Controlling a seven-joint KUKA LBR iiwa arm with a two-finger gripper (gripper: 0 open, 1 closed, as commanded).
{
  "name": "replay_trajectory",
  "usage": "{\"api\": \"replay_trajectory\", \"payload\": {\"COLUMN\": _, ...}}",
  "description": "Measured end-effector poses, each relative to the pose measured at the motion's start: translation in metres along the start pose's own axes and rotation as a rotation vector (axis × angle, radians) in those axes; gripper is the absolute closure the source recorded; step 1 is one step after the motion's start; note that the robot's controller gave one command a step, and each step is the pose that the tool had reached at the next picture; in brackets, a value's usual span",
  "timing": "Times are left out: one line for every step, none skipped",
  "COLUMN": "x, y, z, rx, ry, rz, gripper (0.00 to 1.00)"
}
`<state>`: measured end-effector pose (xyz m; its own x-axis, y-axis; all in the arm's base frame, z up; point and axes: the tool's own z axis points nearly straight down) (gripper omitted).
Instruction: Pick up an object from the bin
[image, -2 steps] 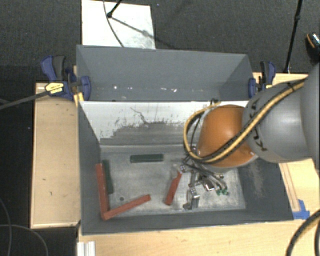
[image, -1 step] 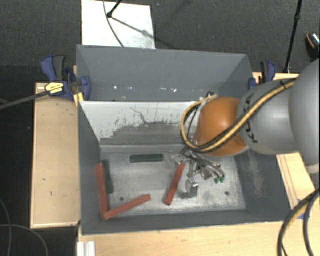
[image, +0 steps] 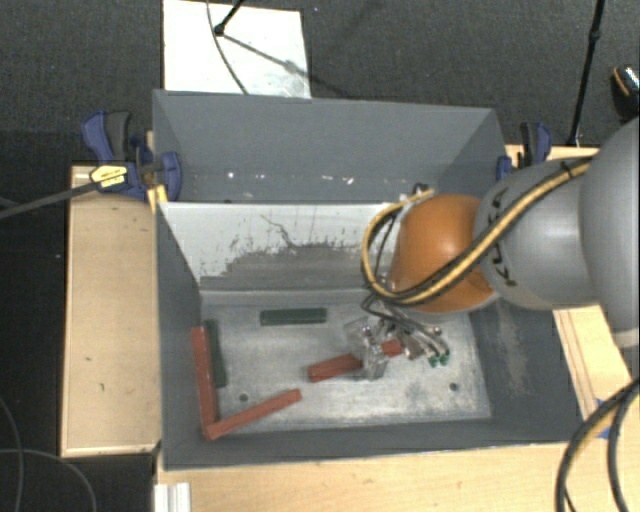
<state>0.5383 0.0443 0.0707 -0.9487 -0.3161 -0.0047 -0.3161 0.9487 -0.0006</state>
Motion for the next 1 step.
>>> {"api": "replay_trajectory", "payload": {"x": -0.0403, "y": -0.0322, "z": -0.1332, "rx": 0.003, "ry": -0.008, "rz": -0.027, "gripper": 1.0}}
